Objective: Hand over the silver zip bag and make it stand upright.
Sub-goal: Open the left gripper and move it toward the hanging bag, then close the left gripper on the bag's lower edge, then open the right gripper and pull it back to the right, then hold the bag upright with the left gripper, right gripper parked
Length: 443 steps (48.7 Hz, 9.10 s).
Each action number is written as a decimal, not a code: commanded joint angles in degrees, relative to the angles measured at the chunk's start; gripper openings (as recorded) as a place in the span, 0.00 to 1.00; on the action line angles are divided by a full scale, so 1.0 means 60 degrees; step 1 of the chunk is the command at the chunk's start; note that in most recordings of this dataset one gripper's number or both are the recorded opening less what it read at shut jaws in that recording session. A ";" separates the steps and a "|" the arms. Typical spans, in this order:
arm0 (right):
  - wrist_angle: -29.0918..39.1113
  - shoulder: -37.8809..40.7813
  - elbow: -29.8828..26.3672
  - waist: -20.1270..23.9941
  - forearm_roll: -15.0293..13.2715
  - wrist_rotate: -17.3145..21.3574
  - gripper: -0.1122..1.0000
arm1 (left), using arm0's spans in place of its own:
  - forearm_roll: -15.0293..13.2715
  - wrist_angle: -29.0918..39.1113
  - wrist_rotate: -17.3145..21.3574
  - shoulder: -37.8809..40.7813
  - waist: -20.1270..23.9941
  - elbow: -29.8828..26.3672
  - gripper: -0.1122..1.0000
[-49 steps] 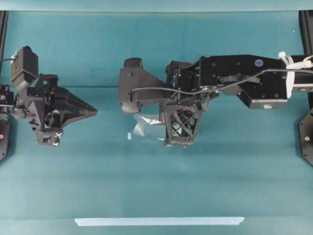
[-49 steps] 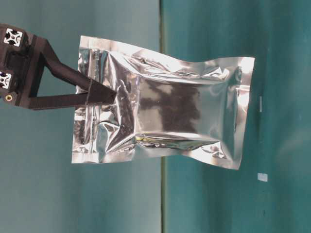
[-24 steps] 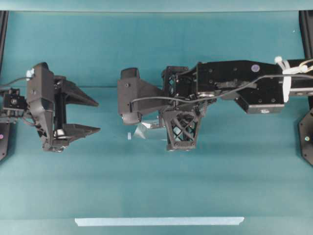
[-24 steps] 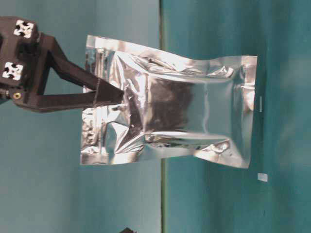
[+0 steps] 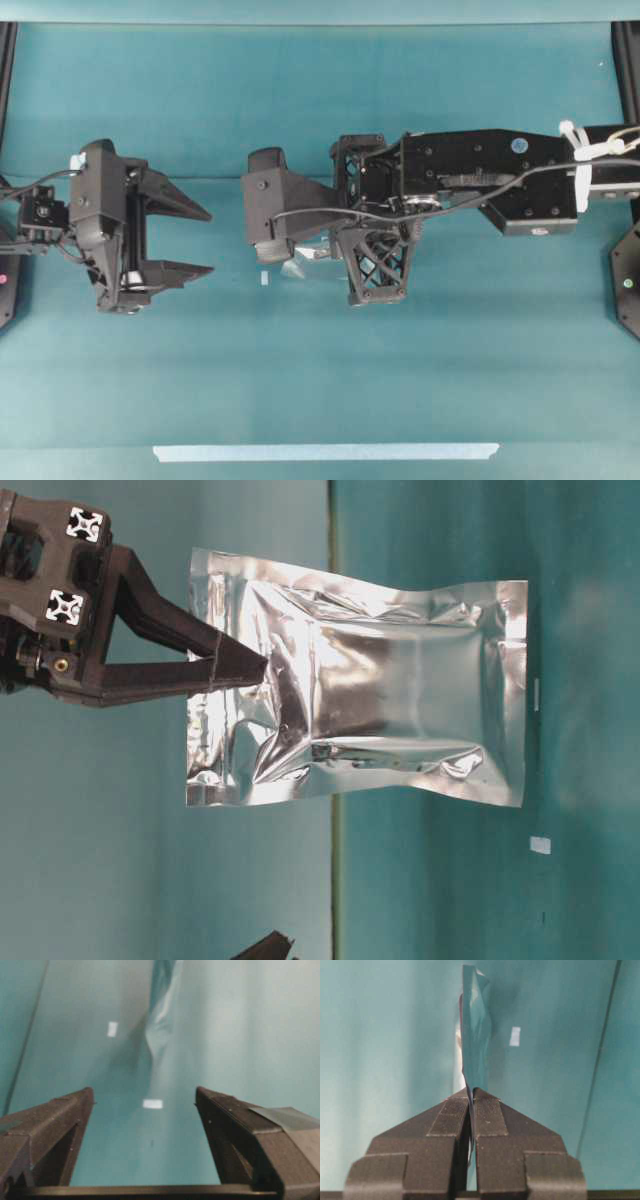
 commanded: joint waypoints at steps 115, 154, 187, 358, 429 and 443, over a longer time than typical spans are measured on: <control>-0.0601 0.0015 0.0381 0.0190 -0.0264 0.0000 0.11 | 0.0015 -0.5273 -0.0630 0.5405 0.0103 -0.1465 0.92; -0.0586 0.0059 0.0381 0.0190 -0.0234 0.0146 0.11 | 0.0029 -0.5815 -0.0645 0.6812 -0.0029 -0.2725 0.91; -0.0630 0.0161 0.0381 0.0190 -0.0234 0.0146 0.11 | 0.0029 -0.5728 -0.0659 0.6943 -0.0117 -0.2754 0.35; -0.6401 -0.6313 0.6929 -0.0073 -0.0088 0.3032 0.89 | 0.0015 -0.5215 -0.0088 0.6841 -0.0278 -0.2622 0.35; -0.6387 -0.6255 0.7002 0.0103 -0.0044 0.3047 0.89 | 0.0015 -0.5068 -0.0103 0.6826 -0.0278 -0.2651 0.35; -0.6416 -0.6255 0.7002 0.0103 -0.0044 0.3047 0.89 | 0.0029 -0.5068 -0.0103 0.6841 -0.0278 -0.2651 0.35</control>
